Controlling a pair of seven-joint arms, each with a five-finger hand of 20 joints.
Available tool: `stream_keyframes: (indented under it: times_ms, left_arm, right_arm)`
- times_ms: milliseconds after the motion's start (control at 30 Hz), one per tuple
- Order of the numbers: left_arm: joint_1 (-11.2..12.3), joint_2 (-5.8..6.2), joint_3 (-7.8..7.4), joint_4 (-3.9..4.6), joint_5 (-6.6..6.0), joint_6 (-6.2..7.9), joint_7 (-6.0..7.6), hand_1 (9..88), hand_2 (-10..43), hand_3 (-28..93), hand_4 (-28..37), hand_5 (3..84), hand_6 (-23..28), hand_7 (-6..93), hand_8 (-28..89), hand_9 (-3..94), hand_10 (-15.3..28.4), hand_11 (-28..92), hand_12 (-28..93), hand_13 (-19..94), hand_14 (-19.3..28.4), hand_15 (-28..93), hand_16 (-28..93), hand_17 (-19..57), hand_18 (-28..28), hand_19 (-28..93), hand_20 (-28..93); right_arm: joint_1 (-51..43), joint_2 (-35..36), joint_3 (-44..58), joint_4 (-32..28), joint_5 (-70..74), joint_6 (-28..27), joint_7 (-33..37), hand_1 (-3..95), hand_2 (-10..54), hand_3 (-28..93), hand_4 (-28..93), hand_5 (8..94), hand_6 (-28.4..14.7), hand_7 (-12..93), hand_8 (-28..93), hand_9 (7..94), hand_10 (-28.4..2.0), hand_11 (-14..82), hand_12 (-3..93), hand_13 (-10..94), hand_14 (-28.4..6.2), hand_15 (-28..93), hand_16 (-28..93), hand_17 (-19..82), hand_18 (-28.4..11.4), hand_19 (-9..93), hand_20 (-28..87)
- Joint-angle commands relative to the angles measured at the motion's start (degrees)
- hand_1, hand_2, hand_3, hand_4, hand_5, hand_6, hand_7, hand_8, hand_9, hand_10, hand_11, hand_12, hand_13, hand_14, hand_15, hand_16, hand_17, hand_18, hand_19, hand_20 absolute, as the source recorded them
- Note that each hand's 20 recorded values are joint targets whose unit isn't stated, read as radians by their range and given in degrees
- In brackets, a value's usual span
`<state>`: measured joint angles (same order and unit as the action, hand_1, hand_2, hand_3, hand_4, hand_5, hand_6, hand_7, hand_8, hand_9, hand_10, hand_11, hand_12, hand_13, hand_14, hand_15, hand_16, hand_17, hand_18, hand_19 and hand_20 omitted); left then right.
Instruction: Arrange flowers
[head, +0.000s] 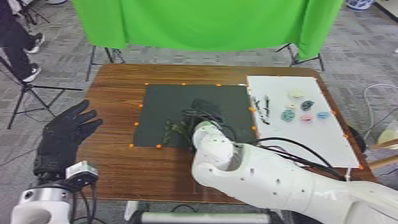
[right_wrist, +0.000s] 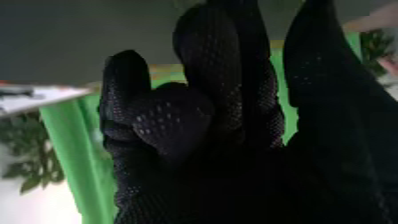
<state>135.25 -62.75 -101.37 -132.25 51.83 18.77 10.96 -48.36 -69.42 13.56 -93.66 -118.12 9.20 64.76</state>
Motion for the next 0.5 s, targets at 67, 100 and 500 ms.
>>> stream_keyframes:
  times_ms: [67, 100, 500]
  left_arm:
    - [2.8, -1.3, -0.67, -1.04, 0.39, 0.37, -0.85, 25.0, 6.1, 83, -20.6, 39.3, 10.5, 16.5, -11, 35.3, 19.6, 28, 9, 27, 26.6, 54, -11, -9.2, 22.7, 61, 1]
    - [3.1, -1.2, -0.61, -1.1, 0.22, 0.48, -0.49, 24.9, 6.1, 83, -20.6, 39.4, 10.5, 16.5, -11, 35.3, 19.6, 28, 9, 27, 26.7, 54, -11, -9.2, 22.7, 61, 1]
    - [4.7, -1.67, -0.82, -1.8, 0.3, 0.89, -0.36, 24.9, 6.1, 83, -20.7, 39.4, 10.5, 16.4, -11, 35.3, 19.6, 28, 9, 27, 26.5, 54, -11, -9.2, 22.7, 61, 1]
  right_arm:
    - [2.1, 5.0, 4.7, -5.9, -3.9, 4.6, -1.8, 32.1, -9.5, 81, -26, 78.7, -4.9, 30, -12, 83.4, -14.7, 51.3, 22.8, 85, -6.3, 76, 19, 47, -22.6, 93, 8]
    - [2.5, 6.1, 5.0, -6.9, -3.2, 5.1, -1.8, 31.8, -9.5, 81, -25, 77.6, -5.3, 30, -12, 82.5, -15.1, 51.5, 22.4, 84, -6.6, 76, 19, 47, -22.5, 93, 7]
    - [-0.1, 18.8, 14.2, -8.5, 2.3, -1.9, -0.2, 29.5, -9.0, 80, -24, 65.2, -8.0, 24, -13, 73.0, -20.3, 40.0, 16.8, 75, -10.7, 77, 16, 43, -23.6, 93, -4]
